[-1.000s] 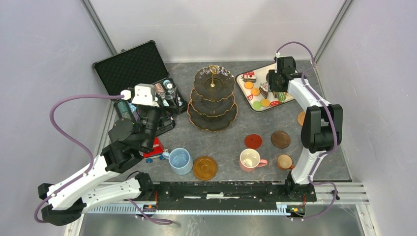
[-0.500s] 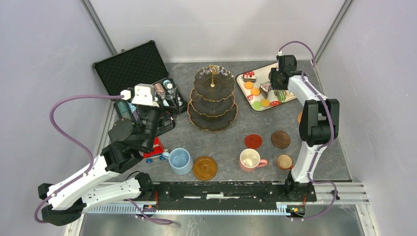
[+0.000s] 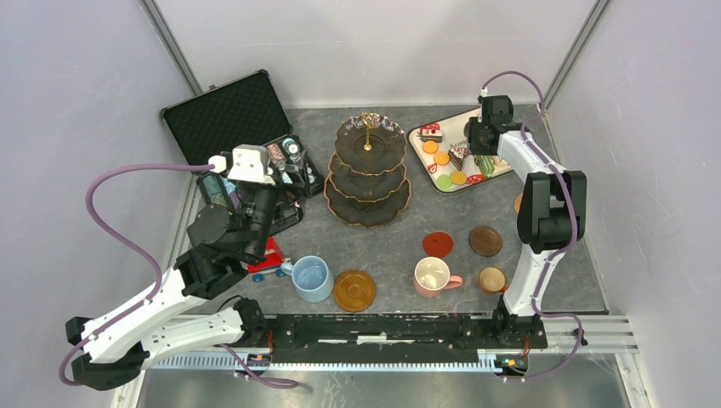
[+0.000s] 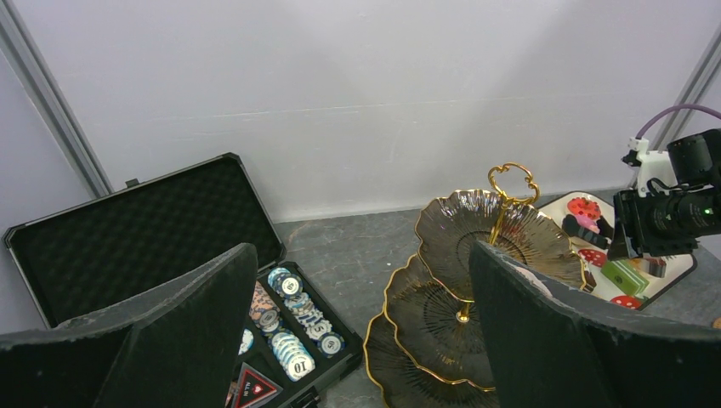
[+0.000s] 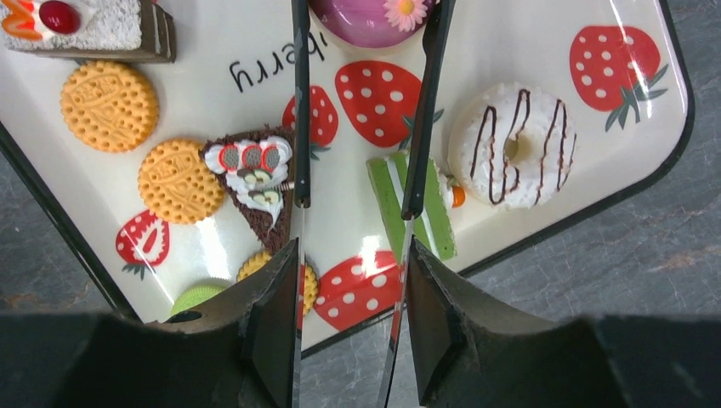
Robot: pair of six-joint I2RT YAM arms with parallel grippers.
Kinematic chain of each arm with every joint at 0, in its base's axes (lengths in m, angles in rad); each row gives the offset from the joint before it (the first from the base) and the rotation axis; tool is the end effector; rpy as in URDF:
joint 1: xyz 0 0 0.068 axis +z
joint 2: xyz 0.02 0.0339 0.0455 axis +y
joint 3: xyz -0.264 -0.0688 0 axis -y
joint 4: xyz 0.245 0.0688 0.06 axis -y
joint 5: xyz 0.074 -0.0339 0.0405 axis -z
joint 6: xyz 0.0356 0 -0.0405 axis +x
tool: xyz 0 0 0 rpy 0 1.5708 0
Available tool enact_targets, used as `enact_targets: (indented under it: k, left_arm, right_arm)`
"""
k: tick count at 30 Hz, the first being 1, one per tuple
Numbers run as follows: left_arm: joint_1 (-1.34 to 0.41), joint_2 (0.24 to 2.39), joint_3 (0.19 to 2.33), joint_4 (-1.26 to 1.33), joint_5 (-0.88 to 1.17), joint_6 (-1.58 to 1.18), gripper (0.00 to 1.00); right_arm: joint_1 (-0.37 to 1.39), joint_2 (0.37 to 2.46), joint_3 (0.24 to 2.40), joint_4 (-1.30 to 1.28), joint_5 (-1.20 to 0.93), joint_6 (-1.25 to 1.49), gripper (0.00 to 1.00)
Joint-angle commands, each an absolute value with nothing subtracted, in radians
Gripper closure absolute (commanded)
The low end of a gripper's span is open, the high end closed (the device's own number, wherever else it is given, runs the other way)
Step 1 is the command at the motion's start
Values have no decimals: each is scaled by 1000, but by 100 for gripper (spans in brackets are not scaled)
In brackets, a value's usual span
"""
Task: Serve the afternoon tea
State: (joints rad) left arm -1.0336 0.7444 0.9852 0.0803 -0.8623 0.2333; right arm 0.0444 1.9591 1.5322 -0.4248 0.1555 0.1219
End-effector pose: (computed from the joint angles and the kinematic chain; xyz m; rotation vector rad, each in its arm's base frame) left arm 0.0957 -0.1079 0.4397 0.0896 1.3623 -0.1340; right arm 0.4395 0.0140 0.2289 0.1639 2.4063 -0.1119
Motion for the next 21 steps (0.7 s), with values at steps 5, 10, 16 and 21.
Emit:
enact_targets:
  k: [5, 10, 16, 21]
  left_arm:
    - [-1032, 750, 986, 114, -859, 240, 0]
    - [-1032, 754, 986, 110, -862, 236, 0]
    - [-1032, 750, 977, 118, -862, 230, 0]
    - [-1032, 747, 974, 122, -871, 219, 0]
  right_arm:
    - [42, 1663, 1347, -326, 114, 99, 80]
    - [53, 1461, 1094, -217, 8, 100, 81]
    - [106, 1263, 751, 47, -114, 97, 82]
    - [218, 1234, 620, 177, -105, 56, 87]
